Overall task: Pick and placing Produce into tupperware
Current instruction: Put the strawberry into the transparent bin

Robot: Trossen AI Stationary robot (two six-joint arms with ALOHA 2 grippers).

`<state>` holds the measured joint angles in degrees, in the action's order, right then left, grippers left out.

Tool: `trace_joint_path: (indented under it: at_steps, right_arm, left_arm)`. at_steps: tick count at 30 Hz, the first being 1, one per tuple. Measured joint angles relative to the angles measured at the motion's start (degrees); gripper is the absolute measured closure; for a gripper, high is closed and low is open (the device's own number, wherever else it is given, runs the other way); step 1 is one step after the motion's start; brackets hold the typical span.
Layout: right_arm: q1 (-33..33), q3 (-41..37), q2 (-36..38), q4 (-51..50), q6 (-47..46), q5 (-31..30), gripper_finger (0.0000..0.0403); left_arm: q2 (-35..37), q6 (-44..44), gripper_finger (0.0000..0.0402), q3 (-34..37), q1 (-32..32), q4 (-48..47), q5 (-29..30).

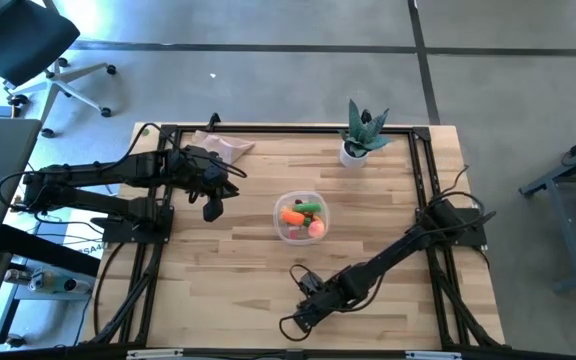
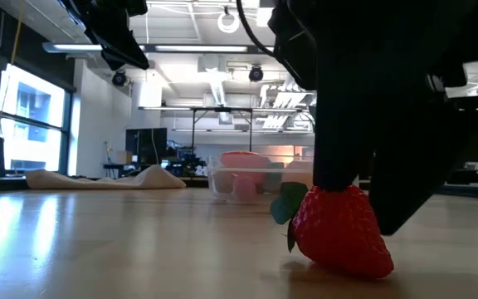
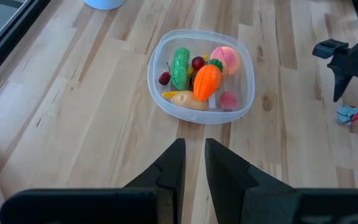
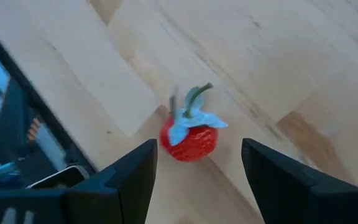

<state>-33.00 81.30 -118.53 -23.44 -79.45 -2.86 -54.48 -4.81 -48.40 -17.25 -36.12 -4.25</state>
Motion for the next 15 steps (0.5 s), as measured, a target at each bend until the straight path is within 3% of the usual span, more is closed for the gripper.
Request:
trace_joint_path:
  at_steps: [15]
  right_arm:
    - [1.5, 0.0, -0.4, 1.1, 3.4, 1.0, 0.0176]
  left_arm:
    - [0.0, 0.0, 0.035, 0.0, 0.0, 0.0, 0.0]
